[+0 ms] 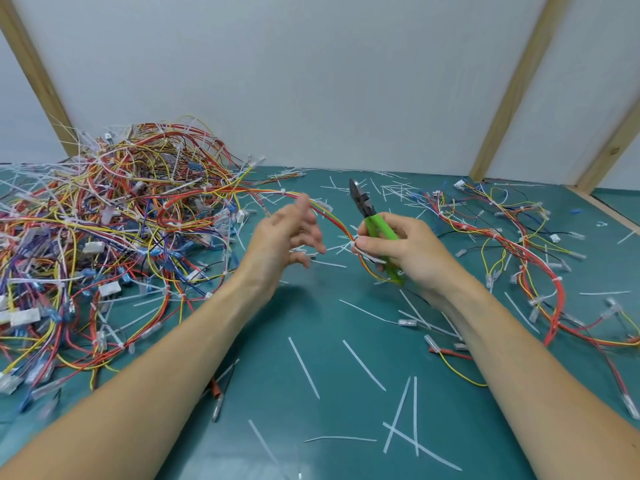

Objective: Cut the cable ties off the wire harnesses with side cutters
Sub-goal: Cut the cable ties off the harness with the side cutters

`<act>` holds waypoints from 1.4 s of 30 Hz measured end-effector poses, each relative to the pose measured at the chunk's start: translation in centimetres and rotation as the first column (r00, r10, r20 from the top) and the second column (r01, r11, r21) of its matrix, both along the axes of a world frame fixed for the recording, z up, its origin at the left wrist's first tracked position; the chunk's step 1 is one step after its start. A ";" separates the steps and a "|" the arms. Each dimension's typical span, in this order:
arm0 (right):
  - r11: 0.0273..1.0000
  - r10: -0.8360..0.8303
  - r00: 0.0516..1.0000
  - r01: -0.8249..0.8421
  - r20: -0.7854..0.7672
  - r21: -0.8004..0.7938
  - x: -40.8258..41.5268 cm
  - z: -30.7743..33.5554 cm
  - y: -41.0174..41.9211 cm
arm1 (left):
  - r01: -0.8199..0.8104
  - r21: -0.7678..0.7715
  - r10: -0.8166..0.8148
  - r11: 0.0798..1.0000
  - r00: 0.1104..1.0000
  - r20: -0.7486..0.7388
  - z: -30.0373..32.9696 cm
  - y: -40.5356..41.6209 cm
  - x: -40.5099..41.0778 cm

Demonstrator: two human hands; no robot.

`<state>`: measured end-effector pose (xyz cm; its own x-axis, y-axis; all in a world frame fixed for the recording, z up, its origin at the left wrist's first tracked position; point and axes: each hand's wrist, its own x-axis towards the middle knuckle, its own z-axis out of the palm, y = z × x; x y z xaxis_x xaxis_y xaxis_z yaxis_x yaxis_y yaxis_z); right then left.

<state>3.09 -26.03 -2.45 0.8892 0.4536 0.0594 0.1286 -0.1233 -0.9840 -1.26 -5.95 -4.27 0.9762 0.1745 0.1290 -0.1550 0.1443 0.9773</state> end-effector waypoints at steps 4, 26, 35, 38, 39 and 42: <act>0.988 0.148 0.974 -0.138 -0.169 0.066 -0.2 0.4 -0.1 | 0.138 0.227 -0.165 0.964 0.980 0.108 -0.7 -1.1 -0.6; 0.858 -0.506 0.781 0.414 0.366 0.303 0.2 0.6 -0.1 | -0.256 0.150 0.239 0.955 0.964 0.119 -0.3 -0.9 -0.1; 0.864 -0.193 0.816 0.404 0.545 -0.299 -0.2 -1.3 0.5 | -0.326 -0.081 0.319 0.942 0.943 -0.097 -0.8 0.2 0.2; 0.784 -0.136 0.768 0.470 0.625 -0.406 -0.5 -1.0 0.8 | -0.301 -0.082 0.292 0.950 0.950 -0.111 -1.0 -0.3 0.0; 0.769 -0.130 0.755 0.486 0.643 -0.416 -0.5 -0.7 0.9 | -0.300 -0.078 0.291 0.951 0.950 -0.114 -0.9 -0.5 0.0; 0.773 -0.141 0.774 0.476 0.618 -0.419 0.0 0.2 0.2 | -0.375 -0.013 0.374 0.927 0.925 -0.072 -0.4 -0.1 0.0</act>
<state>3.11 -25.86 -2.25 0.8789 0.2618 0.3988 0.4526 -0.7218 -0.5236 -1.30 -6.06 -4.64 0.8452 0.5314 0.0563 -0.1369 0.1136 0.9840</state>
